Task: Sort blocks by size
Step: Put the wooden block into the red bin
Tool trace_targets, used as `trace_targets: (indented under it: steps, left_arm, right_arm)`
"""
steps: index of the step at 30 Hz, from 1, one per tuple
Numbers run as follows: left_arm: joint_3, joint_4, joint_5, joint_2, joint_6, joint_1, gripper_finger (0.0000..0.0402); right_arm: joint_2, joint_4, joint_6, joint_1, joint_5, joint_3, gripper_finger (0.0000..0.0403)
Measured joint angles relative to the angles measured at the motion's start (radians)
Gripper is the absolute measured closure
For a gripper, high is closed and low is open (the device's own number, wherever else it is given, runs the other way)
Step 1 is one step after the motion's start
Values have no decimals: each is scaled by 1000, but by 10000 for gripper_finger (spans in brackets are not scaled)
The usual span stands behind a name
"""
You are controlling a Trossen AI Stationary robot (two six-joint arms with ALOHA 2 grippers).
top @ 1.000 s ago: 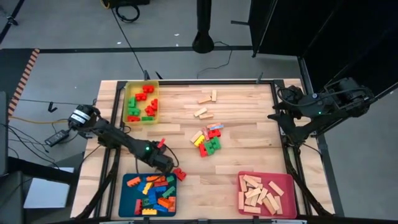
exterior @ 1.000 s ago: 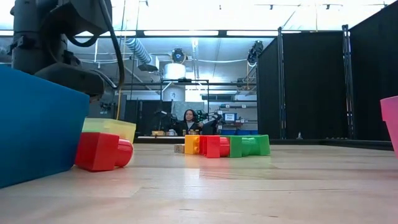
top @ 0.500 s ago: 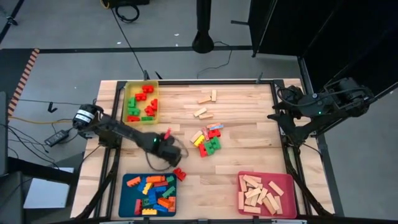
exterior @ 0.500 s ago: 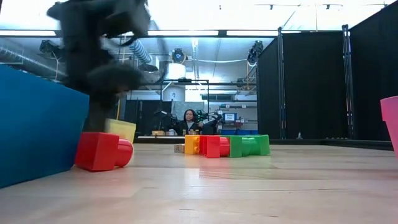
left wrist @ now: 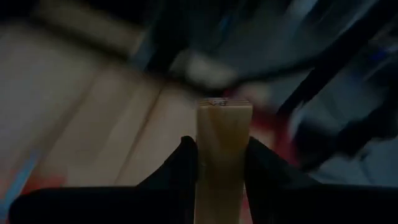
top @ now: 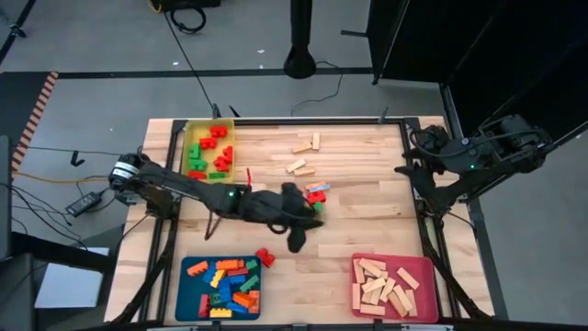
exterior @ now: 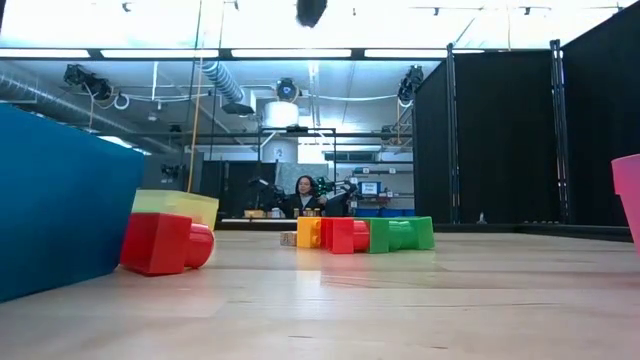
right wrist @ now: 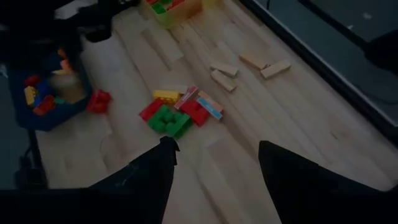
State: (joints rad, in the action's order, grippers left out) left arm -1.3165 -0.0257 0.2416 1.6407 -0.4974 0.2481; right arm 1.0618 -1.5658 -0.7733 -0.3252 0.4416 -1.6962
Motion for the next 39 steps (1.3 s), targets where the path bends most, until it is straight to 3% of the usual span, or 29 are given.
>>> trace_targets:
  steps: [5,8,16,24,31,35,37,39]
  left_arm:
    - [-50,317,-65,101,116,0,314]
    - [-136,384,-159,214,176,3,314]
    - [-471,391,-373,545,258,9,314]
    - [-636,323,-398,758,202,9,311]
    - [-656,331,-389,796,179,8,191]
    - [-718,299,-389,778,179,-12,147]
    - [-798,176,-389,770,178,-32,140]
    - [-895,-73,-403,748,196,-58,139]
  right_arm:
    - [0,0,38,0,14,0,158]
    - [0,0,44,0,14,0,158]
    - [0,0,47,0,14,0,158]
    - [0,2,44,0,12,0,158]
    - [0,3,44,0,10,0,158]
    - [0,3,43,0,10,0,158]
    - [0,3,43,0,7,0,158]
    - [0,2,42,0,-5,0,158]
